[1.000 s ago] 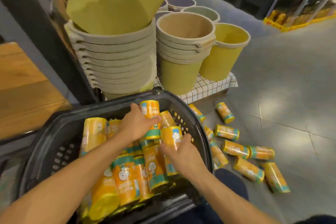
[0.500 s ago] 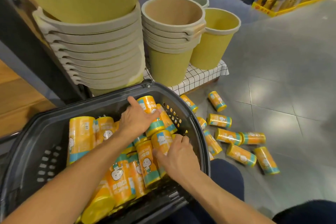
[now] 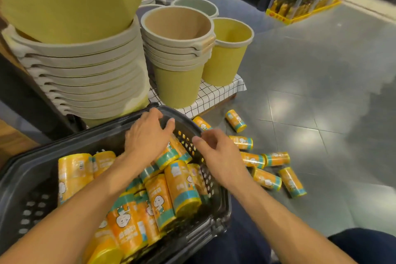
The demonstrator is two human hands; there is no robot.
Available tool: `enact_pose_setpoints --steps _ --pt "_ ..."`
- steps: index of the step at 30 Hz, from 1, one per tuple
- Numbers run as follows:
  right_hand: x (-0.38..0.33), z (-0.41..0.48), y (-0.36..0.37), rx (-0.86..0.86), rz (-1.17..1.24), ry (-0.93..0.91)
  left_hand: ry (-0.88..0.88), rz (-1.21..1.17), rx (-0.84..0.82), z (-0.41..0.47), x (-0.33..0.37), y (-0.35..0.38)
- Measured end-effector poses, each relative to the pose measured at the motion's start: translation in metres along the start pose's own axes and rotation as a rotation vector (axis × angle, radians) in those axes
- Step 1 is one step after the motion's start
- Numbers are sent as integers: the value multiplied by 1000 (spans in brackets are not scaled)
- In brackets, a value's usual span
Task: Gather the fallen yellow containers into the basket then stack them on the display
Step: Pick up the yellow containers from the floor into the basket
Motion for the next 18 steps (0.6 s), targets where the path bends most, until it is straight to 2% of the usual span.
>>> enact_pose_setpoints --steps 4,8,13,18 --pt "-7 14 -71 133 136 9 160 -330 -51 -2 57 0" --pt "16 27 -140 227 104 42 250 -459 -191 -8 131 20" --pt "93 34 -207 381 127 157 311 -424 -381 -22 204 92" --pt "212 27 -232 485 241 298 305 -319 -535 -34 246 188"
Point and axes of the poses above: each hand's wrist, its own z-axis towards the middle knuckle, its own y-axis out of the palm, x = y × z, the point moved 2 cm from there along z, towards the middle knuckle, and after that the axes turned 1 degree about -y, right-handed, at the moved point
